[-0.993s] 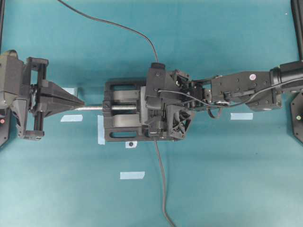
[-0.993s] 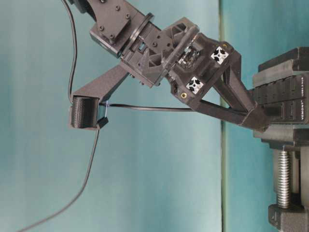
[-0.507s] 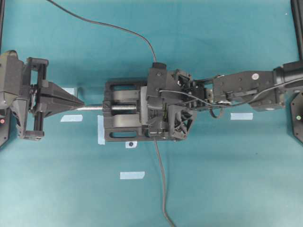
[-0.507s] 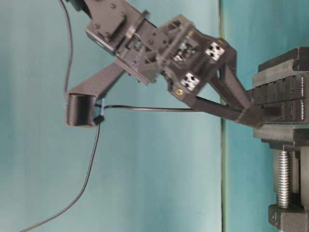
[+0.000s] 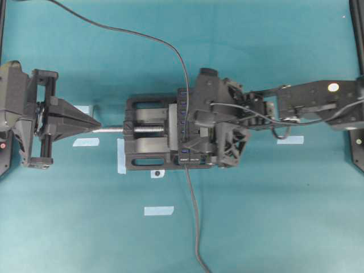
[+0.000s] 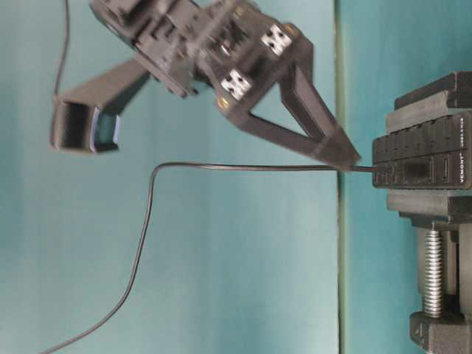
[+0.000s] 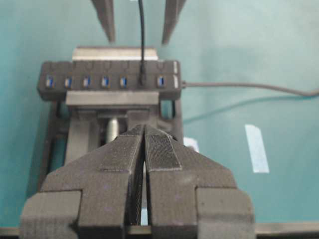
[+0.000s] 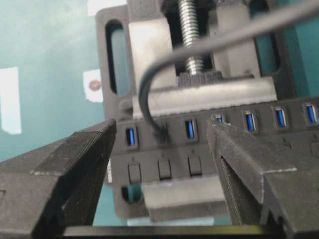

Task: Insert the USB into the second port from the front of the fixed hub.
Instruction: 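Open the right gripper and lift it away from the hub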

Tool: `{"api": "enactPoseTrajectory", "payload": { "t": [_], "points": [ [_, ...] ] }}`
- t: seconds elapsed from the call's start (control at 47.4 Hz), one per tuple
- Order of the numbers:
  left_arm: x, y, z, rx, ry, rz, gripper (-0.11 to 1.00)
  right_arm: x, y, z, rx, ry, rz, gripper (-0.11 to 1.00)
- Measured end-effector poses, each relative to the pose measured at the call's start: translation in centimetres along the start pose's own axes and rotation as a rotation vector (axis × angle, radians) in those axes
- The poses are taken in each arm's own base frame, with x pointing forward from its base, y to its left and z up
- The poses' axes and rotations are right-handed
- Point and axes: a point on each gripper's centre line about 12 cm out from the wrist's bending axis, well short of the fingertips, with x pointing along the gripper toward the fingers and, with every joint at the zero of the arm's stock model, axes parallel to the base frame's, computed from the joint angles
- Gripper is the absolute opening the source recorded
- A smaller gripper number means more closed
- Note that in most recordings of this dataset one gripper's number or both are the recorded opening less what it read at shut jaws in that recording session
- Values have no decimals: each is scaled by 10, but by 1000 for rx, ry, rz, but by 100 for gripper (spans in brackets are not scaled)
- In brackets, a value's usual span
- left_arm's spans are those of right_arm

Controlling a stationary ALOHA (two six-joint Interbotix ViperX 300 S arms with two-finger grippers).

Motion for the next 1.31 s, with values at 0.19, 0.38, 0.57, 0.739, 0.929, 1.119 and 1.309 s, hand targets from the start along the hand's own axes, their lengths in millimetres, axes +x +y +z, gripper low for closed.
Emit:
{"api": "enactPoseTrajectory", "payload": {
  "t": [0.19,0.38,0.57,0.739,0.929,1.119,1.309],
  "points": [
    [0,0,1,0,-2,0,0,-12,0,-2,0,-27,4,80],
    [0,0,0,2,0,0,0,-23,-1,-4,2,-76,12,80],
    [0,0,0,0,-2,0,0,-29,-1,-9,5,-109,18,80],
    [0,0,0,2,-2,0,0,-33,-2,-11,7,-127,20,80],
    [0,0,0,2,0,0,0,-38,-3,-12,8,-138,20,80],
    [0,0,0,2,0,0,0,-41,-3,-13,9,-163,23,80],
    [0,0,0,0,0,0,0,-43,-4,-15,10,-204,28,80]
  ]
}}
